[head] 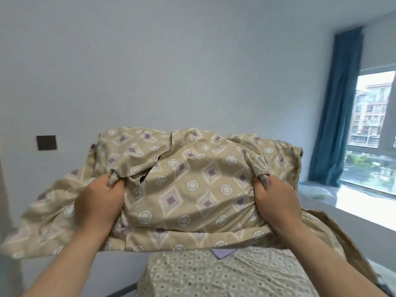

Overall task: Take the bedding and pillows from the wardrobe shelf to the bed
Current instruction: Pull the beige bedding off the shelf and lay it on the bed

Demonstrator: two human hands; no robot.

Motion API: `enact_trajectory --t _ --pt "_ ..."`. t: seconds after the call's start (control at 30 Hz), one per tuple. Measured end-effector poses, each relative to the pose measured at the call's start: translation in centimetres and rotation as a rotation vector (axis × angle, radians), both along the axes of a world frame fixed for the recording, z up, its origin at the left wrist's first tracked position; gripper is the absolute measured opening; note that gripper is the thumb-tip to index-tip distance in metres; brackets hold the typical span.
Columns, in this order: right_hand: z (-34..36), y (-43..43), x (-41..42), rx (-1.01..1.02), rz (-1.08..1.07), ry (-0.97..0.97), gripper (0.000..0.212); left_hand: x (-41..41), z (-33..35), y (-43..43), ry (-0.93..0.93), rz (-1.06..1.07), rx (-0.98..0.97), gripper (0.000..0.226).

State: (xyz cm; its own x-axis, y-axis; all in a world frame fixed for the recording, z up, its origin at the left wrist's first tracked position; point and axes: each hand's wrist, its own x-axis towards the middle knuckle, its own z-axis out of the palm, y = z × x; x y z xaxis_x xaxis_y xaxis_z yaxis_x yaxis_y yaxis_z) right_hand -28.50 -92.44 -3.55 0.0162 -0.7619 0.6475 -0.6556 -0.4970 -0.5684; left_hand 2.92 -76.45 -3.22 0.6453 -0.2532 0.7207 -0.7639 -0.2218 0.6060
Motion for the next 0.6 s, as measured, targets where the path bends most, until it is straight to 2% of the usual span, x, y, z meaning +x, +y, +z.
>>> enact_trajectory --t 0.33,0.6 --pt "-0.3 -5.9 -3.9 0.056 -0.395 0.012 0.033 -0.1 0.0 -19.4 0.012 -0.409 0.033 0.039" --pt "-3.4 -6.5 -10.6 0.153 -0.697 0.011 0.033 -7.9 -3.3 -31.2 0.012 -0.676 0.143 0.04"
